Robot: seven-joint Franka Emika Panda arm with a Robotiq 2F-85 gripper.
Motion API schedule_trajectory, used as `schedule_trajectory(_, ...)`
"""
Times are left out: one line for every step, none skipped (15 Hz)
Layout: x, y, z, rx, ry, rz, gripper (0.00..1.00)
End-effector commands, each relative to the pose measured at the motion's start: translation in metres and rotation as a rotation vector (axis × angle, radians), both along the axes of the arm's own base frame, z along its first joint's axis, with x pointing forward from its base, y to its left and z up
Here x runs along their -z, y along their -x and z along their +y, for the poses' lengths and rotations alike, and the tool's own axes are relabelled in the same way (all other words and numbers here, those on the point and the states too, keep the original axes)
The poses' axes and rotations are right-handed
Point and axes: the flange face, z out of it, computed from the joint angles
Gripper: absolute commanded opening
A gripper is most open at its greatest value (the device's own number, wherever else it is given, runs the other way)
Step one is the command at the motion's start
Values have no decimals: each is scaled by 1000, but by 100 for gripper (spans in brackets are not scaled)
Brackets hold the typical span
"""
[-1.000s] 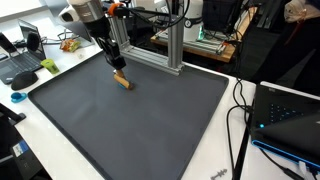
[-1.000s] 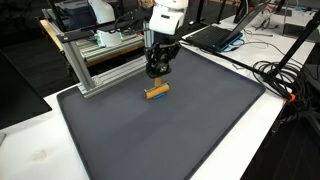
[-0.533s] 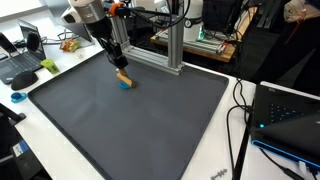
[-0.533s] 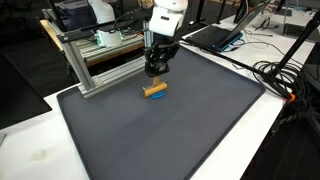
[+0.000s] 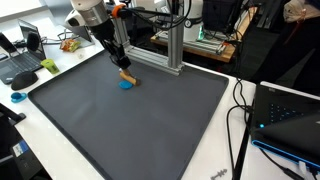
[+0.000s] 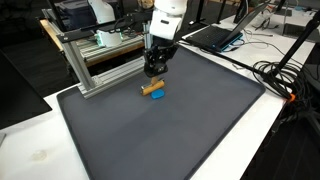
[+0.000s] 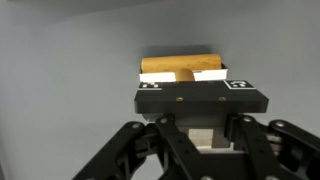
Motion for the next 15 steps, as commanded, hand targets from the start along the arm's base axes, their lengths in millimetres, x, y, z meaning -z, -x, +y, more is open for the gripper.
schedule_trajectory(13,-7,6,-39,9,-105,22)
schedule_trajectory(13,-8,7,-46,18,-113,22)
schedule_trajectory(12,-8,9,-52,8,-115,22)
schedule_trajectory(13,-9,9,-56,11,-121,22)
schedule_trajectory(15,-9,9,-54,5,-119,22)
schedule_trajectory(16,-8,9,-59,4,-122,22)
schedule_trajectory(17,-9,8,-65,-4,-129,22)
schedule_trajectory(17,-9,8,-70,-15,-130,22)
schedule_trajectory(17,-10,7,-75,-21,-139,22)
schedule_trajectory(17,-11,7,-82,-28,-139,22)
schedule_trajectory(18,-11,7,-89,-26,-136,22)
schedule_trajectory(18,-12,7,-93,-31,-138,22)
schedule_trajectory(18,-13,7,-102,-36,-145,22)
schedule_trajectory(18,-13,7,-106,-40,-147,22)
schedule_trajectory(17,-14,7,-109,-46,-152,22)
